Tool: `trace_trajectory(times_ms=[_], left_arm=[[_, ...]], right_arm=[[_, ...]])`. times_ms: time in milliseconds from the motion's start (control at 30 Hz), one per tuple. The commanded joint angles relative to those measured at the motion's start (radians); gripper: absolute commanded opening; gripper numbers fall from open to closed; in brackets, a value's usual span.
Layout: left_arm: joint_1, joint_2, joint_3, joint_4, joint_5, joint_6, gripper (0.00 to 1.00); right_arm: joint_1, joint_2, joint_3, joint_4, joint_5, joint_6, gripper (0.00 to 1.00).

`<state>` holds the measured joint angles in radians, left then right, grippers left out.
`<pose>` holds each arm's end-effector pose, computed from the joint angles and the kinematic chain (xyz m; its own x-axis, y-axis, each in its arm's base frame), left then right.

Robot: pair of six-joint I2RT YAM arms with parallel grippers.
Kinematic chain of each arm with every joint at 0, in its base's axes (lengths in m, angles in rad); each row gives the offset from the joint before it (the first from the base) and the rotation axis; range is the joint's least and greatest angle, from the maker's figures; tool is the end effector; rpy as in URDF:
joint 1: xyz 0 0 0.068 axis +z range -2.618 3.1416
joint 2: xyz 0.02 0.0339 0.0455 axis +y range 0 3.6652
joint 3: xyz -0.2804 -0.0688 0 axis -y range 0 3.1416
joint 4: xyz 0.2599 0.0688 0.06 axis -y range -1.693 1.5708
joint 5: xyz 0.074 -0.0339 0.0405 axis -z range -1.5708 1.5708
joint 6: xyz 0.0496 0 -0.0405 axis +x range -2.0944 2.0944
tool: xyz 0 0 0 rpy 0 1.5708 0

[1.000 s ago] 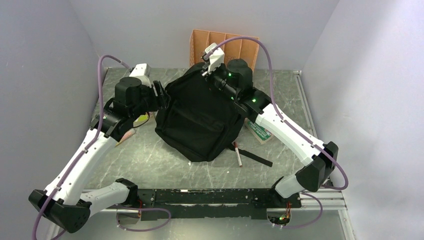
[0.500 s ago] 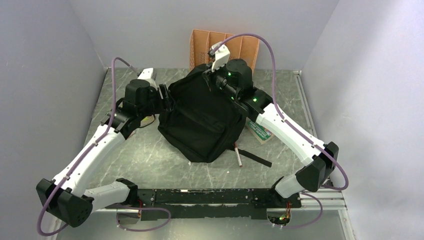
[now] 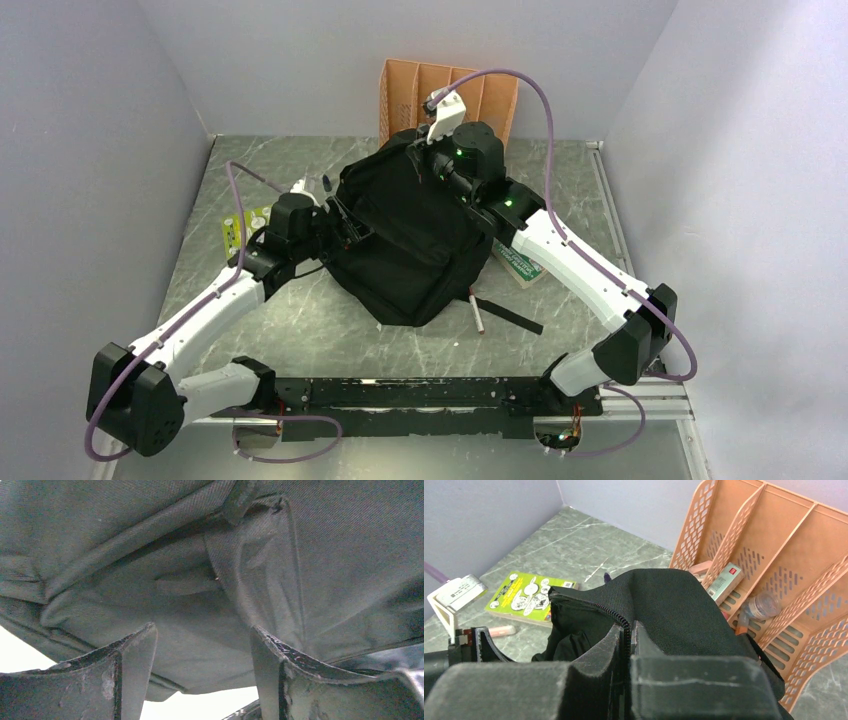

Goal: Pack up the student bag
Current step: Adjust the student bag at the center of the board.

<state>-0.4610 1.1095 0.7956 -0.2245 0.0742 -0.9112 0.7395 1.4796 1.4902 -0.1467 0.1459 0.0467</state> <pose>0.2374 -0.1220 0.2781 -0.6770 -0.5436 -0.4961 -0.0561 0.7102 -0.7017 0.2824 0.2478 0.4388 -0.1263 -0.0527 -0.9906 -0.5551 0.8314 0.0265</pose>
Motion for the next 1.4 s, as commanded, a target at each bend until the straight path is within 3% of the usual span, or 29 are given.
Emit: trace_trajectory(times_ms=[0, 433, 700, 800, 1000, 1367], left_arm=[[-0.005, 0.011, -0.009, 0.188, 0.057, -0.130, 0.73], [-0.038, 0.115, -0.006, 0.305, 0.097, -0.169, 0.65], [-0.039, 0.154, 0.045, 0.290, 0.126, -0.125, 0.19], [-0.039, 0.144, 0.074, 0.261, 0.123, -0.098, 0.06], [-0.039, 0.095, 0.146, 0.212, 0.140, -0.014, 0.05], [-0.026, -0.005, 0.391, -0.200, -0.045, 0.172, 0.05]], right_arm=[[-0.002, -0.044, -0.011, 0.060, -0.022, 0.040, 0.00], [-0.001, -0.048, -0.022, 0.070, -0.051, 0.056, 0.00], [-0.002, -0.062, -0.019, 0.073, -0.051, 0.057, 0.00], [-0.002, -0.077, -0.022, 0.081, -0.045, 0.053, 0.00], [-0.002, -0.125, -0.049, 0.127, -0.043, 0.037, 0.00], [0.010, -0.134, 0.017, 0.009, -0.132, 0.140, 0.00]])
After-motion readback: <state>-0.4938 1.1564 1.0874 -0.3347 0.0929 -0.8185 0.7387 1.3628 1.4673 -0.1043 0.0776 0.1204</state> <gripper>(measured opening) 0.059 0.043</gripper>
